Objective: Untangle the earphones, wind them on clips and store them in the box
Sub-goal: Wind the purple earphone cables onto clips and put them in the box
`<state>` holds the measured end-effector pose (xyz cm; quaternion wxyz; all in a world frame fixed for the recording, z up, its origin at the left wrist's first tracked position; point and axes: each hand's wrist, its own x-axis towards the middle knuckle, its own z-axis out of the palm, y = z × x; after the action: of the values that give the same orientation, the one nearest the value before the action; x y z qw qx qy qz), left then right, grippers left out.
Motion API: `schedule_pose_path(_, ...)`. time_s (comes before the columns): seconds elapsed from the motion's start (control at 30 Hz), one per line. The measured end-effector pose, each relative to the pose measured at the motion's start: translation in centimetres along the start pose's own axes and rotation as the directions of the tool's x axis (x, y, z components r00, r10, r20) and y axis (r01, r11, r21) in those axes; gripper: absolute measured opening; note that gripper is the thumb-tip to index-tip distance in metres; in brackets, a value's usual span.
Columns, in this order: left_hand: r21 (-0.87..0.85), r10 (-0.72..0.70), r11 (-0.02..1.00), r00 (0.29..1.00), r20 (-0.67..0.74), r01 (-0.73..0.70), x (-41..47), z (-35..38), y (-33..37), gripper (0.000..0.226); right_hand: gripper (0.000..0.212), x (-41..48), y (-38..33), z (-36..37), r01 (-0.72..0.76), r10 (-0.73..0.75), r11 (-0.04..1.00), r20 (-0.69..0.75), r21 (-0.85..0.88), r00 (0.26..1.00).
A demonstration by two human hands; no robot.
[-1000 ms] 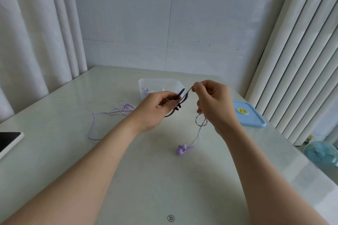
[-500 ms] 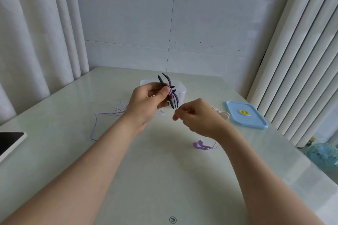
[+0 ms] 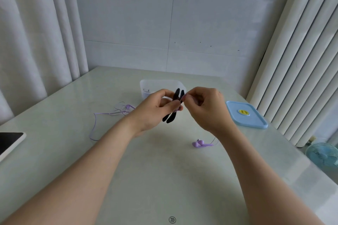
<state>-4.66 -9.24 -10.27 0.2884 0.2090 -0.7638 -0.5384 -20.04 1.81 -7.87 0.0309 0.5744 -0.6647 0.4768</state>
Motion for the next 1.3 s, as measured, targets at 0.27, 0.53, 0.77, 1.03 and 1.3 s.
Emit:
schedule_pose_path(0.27,0.151,-0.018,0.988,0.999,0.03,0.013,0.0,0.2,-0.5,0.015,0.006,0.8,1.5,-0.5,0.04,-0.053,0.997,-0.209,-0.066,0.976)
schedule_pose_path(0.53,0.088,0.025,0.995,0.989,0.144,-0.038,-0.4,0.5,-0.1,0.022,0.004,1.0,2.4,-0.8,0.019,-0.019,1.0,-0.28,-0.004,0.96)
schedule_pose_path(0.77,-0.492,0.091,0.865,0.995,-0.04,-0.099,0.0,0.1,0.8,0.021,0.034,1.4,4.4,-0.5,-0.132,0.072,0.959,-0.237,-0.25,0.969)
schedule_pose_path(1.03,-0.84,-0.166,0.535,0.963,-0.212,-0.093,1.0,-1.0,0.2,0.019,0.037,-0.1,1.7,0.4,-0.069,0.115,0.986,0.321,-0.152,0.94)
schedule_pose_path(1.3,-0.884,-0.306,0.463,0.926,-0.222,-0.059,0.9,-1.5,0.3,0.031,0.034,-0.9,-1.2,1.0,-0.304,0.193,0.949,0.607,0.085,0.771)
